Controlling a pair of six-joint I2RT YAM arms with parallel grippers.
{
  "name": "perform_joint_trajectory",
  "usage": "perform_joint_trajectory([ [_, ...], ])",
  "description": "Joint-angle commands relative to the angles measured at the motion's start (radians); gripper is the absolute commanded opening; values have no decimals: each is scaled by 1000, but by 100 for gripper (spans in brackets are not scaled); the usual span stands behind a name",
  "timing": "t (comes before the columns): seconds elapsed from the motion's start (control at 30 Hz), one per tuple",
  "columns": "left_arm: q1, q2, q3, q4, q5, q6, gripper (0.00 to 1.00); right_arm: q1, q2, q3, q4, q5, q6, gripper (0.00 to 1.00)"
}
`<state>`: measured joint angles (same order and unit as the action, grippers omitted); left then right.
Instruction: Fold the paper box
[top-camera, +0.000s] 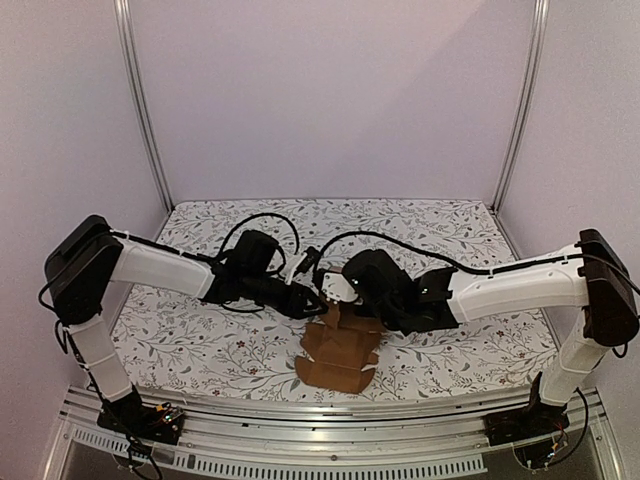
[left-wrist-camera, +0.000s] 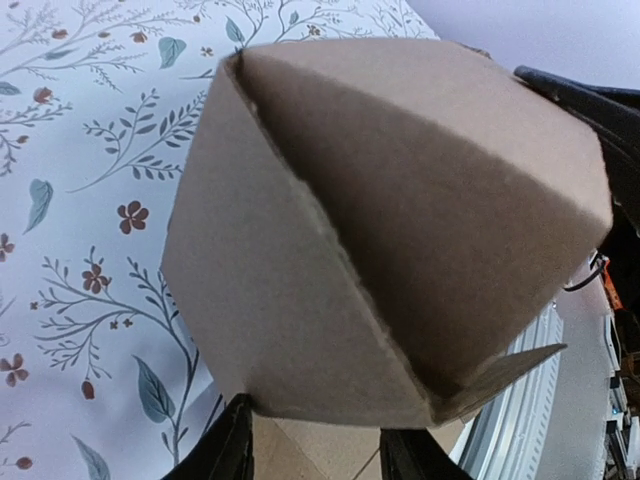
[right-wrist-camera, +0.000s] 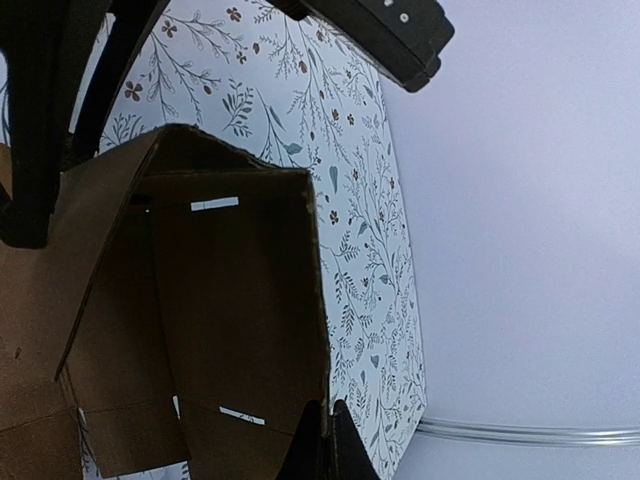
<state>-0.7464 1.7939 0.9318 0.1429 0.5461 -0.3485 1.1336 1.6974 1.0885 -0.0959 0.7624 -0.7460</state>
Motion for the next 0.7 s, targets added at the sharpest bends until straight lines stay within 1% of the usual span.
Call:
perform_joint_trajectory([
  [0.0, -51, -45, -22, 19, -147, 11, 43, 22, 18, -5, 28, 49, 10, 0],
  [0.27, -107, -67, -48, 79, -307, 2, 45, 52, 47, -15, 25, 80, 41, 0],
  [0.53, -137, -67, -90, 151, -402, -16, 49, 64, 62, -25, -23, 105, 118, 0],
  [0.67, -148, -61, -99, 190, -419, -15, 51, 65, 64, -28, -49, 95, 159, 0],
])
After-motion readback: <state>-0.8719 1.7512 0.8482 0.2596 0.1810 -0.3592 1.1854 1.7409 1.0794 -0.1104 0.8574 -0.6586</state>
